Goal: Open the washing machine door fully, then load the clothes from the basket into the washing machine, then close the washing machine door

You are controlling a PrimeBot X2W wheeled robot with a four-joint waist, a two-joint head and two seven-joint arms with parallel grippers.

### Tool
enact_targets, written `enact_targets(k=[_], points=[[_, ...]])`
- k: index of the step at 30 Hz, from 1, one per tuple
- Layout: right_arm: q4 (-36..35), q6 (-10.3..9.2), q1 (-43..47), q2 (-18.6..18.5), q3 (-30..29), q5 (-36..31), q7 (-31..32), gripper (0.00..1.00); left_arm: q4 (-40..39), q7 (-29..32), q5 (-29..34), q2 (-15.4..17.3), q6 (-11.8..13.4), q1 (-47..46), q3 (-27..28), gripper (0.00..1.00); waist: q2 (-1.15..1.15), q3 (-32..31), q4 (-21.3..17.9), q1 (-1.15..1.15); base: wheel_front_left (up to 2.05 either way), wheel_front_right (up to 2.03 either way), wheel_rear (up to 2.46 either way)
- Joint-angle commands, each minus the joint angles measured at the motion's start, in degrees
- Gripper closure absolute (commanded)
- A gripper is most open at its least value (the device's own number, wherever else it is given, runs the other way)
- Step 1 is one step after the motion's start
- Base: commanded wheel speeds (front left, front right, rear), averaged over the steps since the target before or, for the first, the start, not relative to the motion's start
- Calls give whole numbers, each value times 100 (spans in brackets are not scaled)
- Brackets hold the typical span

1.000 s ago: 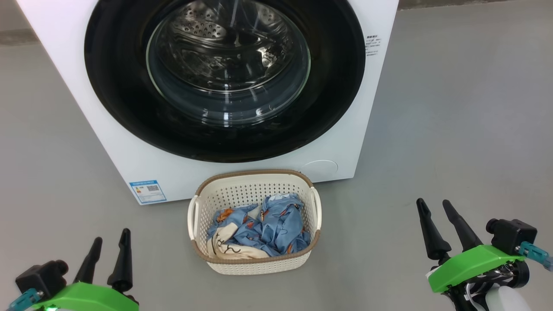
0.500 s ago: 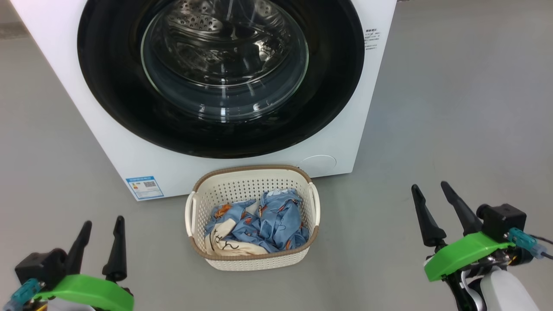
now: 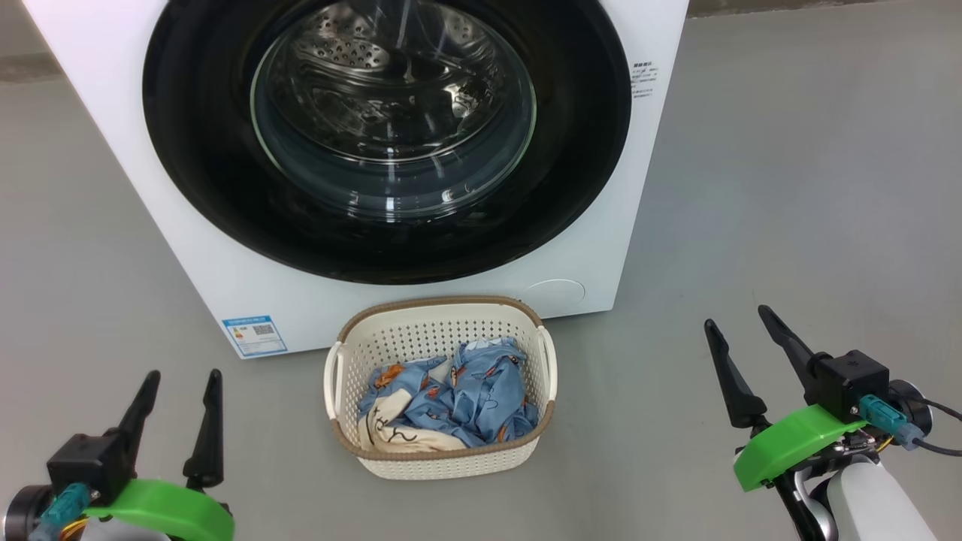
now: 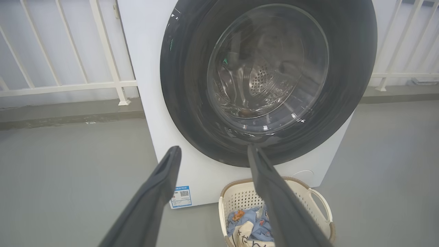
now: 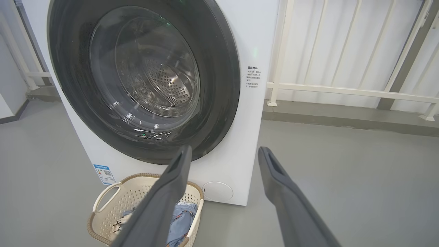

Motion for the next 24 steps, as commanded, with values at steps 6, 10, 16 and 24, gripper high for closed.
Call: enact_targets(k=[6, 10, 16, 24], points=[[-87, 9, -274, -110, 164, -386, -142, 0, -136, -131, 333, 262, -12, -270, 173, 0, 0, 11, 7, 0, 0, 0, 0], [-70, 9, -277, -106, 161, -380, -142, 0, -92, -131, 309, 261, -12, -270, 193, 0, 0, 13, 11, 0, 0, 0, 0], [-45, 9, -271, -107, 143, -370, -142, 0, -16, -131, 291, 251, -12, -292, 192, 0, 0, -2, 31, 0, 0, 0, 0], [-17, 9, -260, -107, 135, -355, -142, 0, 44, -131, 240, 263, -12, -270, 163, 0, 0, -25, 52, 0, 0, 0, 0]])
